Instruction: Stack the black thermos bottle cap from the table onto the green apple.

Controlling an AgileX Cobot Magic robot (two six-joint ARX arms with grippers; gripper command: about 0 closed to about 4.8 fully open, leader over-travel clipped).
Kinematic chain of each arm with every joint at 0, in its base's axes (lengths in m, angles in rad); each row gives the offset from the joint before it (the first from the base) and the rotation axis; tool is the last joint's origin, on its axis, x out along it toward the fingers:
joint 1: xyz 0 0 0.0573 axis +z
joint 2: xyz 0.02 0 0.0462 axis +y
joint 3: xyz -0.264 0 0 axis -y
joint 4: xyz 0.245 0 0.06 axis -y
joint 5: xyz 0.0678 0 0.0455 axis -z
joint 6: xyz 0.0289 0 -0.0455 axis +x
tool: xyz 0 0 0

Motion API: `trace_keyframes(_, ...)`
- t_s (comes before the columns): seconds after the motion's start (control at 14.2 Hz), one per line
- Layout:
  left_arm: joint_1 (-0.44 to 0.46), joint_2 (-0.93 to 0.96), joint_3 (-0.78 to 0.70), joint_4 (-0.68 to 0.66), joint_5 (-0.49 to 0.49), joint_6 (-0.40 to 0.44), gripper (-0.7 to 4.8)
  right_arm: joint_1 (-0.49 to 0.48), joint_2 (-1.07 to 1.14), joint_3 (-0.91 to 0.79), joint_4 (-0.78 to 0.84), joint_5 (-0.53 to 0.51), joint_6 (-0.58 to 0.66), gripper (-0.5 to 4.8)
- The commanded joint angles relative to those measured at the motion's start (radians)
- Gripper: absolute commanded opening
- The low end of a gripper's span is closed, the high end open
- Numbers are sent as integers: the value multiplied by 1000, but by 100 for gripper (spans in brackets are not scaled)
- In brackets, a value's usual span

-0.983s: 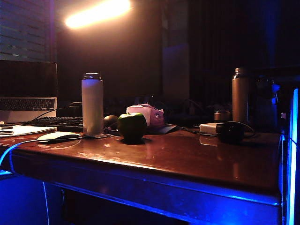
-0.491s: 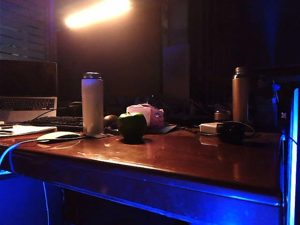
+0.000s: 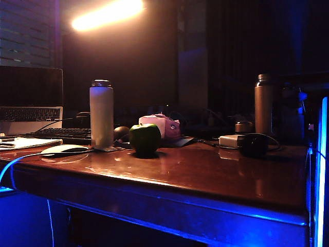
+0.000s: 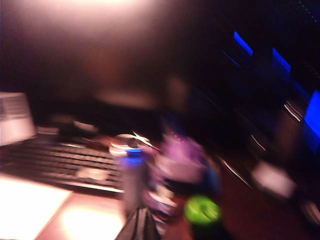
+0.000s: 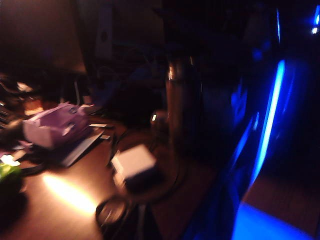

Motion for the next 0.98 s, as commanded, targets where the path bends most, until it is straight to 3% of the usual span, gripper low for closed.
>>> trace_keyframes(0.07, -1, 245, 291, -353, 169, 172, 2, 0, 206, 151, 27, -23, -106, -1)
trace_keyframes(0.21, -1, 380, 449, -519, 164, 174, 2, 0, 351, 231, 29, -72, -130, -1)
trace_keyframes(0.42, -37, 465, 557, -654, 147, 177, 3, 0, 563, 307, 39, -118, -138, -1)
trace_keyframes(0.63, -64, 482, 566, -597, 147, 168, 3, 0, 766, 369, 63, -179, -185, -1)
trace_keyframes(0.84, -73, 483, 566, -508, 147, 119, 3, 1, 888, 396, 121, -181, -125, -1)
trace_keyframes(0.98, -75, 483, 566, -499, 147, 108, 3, 1, 956, 395, 175, -237, -93, 4)
